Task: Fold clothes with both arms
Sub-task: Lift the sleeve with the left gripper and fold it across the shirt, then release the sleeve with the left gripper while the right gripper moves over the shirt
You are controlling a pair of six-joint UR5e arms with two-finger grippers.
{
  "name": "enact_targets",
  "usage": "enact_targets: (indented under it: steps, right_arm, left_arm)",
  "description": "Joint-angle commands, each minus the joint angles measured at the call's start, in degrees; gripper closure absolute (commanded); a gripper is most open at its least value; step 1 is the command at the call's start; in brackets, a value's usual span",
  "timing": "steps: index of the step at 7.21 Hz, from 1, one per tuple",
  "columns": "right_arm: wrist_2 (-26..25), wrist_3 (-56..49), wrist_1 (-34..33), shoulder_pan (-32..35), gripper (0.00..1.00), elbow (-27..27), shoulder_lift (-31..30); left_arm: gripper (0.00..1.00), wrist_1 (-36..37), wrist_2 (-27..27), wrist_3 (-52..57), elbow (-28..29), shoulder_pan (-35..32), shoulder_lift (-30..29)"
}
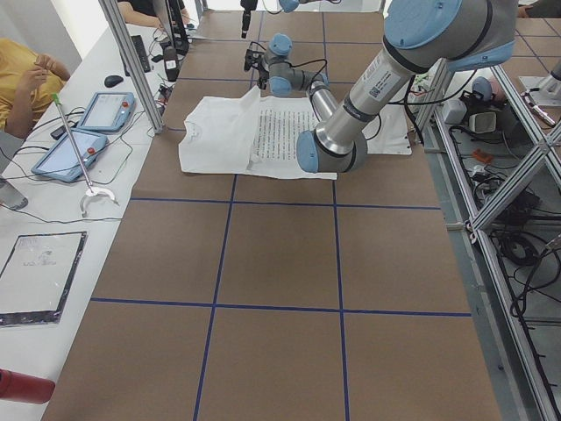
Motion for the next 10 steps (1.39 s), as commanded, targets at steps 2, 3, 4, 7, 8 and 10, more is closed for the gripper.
enact_targets:
  steps: [2, 3, 4, 7, 8, 10]
  right_arm:
    - [-3.77, 5.48, 0.43, -4.42, 0.00, -0.15, 2.51]
    - [-8.06, 10.31, -0.18, -8.10, 0.00, -0.76, 4.79]
    - [-10.46, 14.02, -0.28, -11.01, 0.00, -2.51, 6.99]
    - [-20.11, 23.25, -3.06, -19.36, 0.00, -15.48, 18.91]
    - [-23.28, 25.46, -5.87, -22.26, 0.00, -20.93, 23.58]
    - [-27.69, 28.19, -7.47, -26.23, 0.00, -25.89, 25.38]
  left_arm:
    - [0.00, 4.44, -3.76, 9.92, -6.01, -2.77, 4.54]
    - [0.00, 8.75, -6.50, 13.88, -12.32, -5.32, 8.39]
    - [0.00, 13.93, -9.58, 19.14, -18.91, -8.30, 12.61]
    - [0.00, 17.59, -18.02, 35.06, -29.58, -17.89, 23.51]
    - [0.00, 17.59, -20.22, 37.97, -31.43, -19.74, 26.16]
    - [0.00, 17.50, -20.95, 38.35, -31.63, -20.20, 26.80]
